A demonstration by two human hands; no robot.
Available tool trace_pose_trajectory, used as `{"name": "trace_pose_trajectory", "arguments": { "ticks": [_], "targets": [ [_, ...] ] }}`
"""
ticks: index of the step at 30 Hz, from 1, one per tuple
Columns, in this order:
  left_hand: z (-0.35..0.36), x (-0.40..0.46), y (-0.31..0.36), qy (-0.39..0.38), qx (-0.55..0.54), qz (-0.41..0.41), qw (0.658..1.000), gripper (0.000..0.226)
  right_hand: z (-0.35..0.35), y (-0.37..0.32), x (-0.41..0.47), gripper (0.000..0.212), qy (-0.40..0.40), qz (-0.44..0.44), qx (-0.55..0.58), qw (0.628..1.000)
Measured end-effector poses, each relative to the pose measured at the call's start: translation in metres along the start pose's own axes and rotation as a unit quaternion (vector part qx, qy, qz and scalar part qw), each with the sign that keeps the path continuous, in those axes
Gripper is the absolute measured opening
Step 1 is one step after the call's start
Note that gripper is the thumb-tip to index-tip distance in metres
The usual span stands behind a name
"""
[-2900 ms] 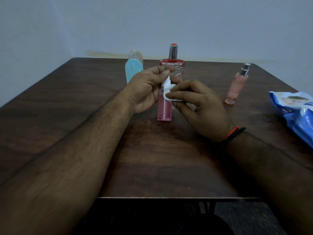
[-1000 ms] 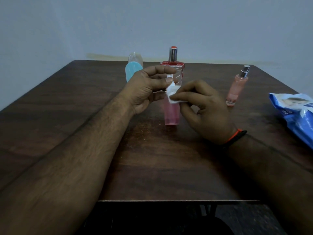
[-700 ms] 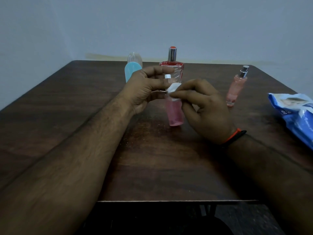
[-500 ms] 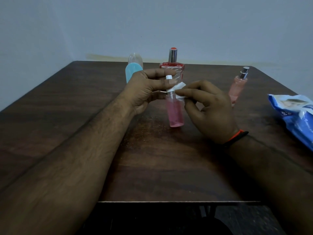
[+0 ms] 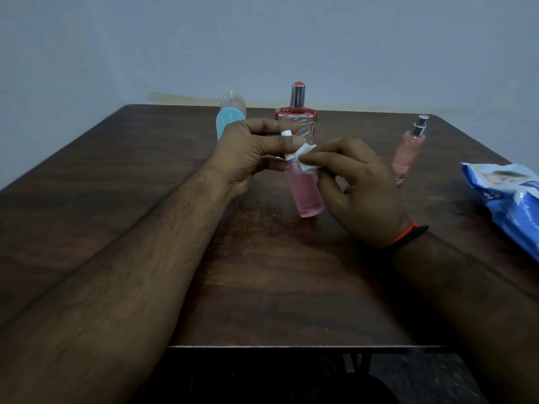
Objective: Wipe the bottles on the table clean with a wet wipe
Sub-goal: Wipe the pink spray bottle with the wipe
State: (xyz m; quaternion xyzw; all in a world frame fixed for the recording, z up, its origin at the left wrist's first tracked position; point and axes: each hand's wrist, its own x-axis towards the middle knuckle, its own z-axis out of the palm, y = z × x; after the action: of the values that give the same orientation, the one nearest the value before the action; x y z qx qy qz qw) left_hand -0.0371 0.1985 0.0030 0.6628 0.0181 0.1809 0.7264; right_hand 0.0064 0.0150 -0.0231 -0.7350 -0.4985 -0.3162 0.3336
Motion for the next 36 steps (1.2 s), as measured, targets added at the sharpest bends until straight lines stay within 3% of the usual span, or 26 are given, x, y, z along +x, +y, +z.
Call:
{"name": "trace_pose_trajectory", "arguments": {
  "ticks": [8,14,20,24,30,36],
  "targets": [
    [0.004,0.000,-0.003,0.011,-0.008,0.011,1.000,0.027,0.007,-0.011,0.001,0.026,-0.061,-0.164,-0.101,0.979],
    [0.003,0.003,-0.006,0.020,0.009,0.014,1.000,0.040,0.001,-0.001,0.002,0.026,0.011,-0.040,-0.041,0.998],
    [0.002,0.003,-0.005,0.004,0.001,0.008,1.000,0.030,0.002,0.006,0.000,0.033,0.016,0.074,-0.006,0.997],
    [0.002,0.003,-0.003,-0.005,0.001,0.016,1.000,0.028,0.002,0.006,0.000,0.030,0.016,0.049,0.002,0.999],
    [0.003,0.003,-0.003,-0.017,0.000,0.014,1.000,0.017,0.001,0.000,0.002,0.028,-0.022,-0.085,0.006,0.996],
    [-0.001,0.003,-0.004,-0.048,-0.020,0.011,0.999,0.021,0.001,0.007,0.000,0.025,0.029,0.050,0.023,0.998]
  ]
}}
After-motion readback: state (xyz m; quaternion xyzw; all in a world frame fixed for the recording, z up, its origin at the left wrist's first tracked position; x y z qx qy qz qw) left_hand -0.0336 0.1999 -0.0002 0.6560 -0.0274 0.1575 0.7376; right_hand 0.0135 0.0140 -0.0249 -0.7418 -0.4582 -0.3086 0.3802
